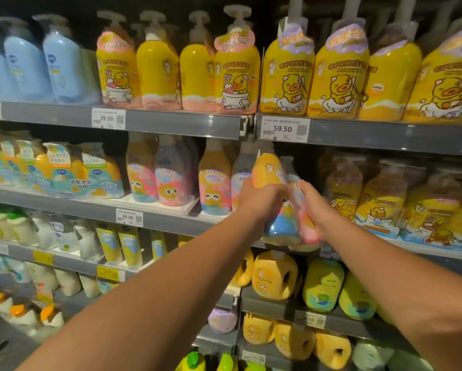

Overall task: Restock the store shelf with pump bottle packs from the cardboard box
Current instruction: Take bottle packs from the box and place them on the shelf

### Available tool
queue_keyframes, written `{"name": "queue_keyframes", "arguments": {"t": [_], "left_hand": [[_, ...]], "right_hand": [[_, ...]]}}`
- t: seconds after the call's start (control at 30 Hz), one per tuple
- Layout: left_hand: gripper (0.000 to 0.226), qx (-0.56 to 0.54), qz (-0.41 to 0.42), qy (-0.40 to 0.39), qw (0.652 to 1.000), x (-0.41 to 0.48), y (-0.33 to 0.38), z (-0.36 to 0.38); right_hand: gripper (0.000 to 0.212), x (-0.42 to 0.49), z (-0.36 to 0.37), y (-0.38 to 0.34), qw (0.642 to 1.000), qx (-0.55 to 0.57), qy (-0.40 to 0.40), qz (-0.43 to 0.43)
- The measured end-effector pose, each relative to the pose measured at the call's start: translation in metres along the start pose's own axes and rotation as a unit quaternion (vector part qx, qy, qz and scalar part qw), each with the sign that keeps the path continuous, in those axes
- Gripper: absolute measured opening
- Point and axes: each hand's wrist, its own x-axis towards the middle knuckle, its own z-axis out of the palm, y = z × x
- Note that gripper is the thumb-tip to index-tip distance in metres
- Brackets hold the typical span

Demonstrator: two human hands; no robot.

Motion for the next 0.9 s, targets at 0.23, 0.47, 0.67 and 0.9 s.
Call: {"name": "queue_keyframes", "arguments": {"t": [0.23, 0.47, 0.67, 0.9], "left_hand": [[0.077, 0.027, -0.021, 0.012, 0.999, 0.018, 0.013, 0.017], [0.065, 0.033, -0.018, 0.022, 0.999, 0.042, 0.026, 0.015], [0.069, 0.03, -0.004, 0.03, 0.999, 0.041, 0.031, 0.014], [0.064, 0.047, 0.035, -0.001, 0.998, 0.036, 0.019, 0.011]], "right_hand": [[0.056, -0.075, 0.021, -0.029, 0.994, 0.02, -0.096, 0.04], [0.039, -0.059, 0.026, -0.046, 0.997, -0.047, -0.057, 0.0], [0.031, -0.051, 0.025, -0.061, 0.998, -0.045, -0.04, -0.002], [0.036, -0.03, 0.032, -0.065, 0.998, 0.042, 0.009, 0.04]]}}
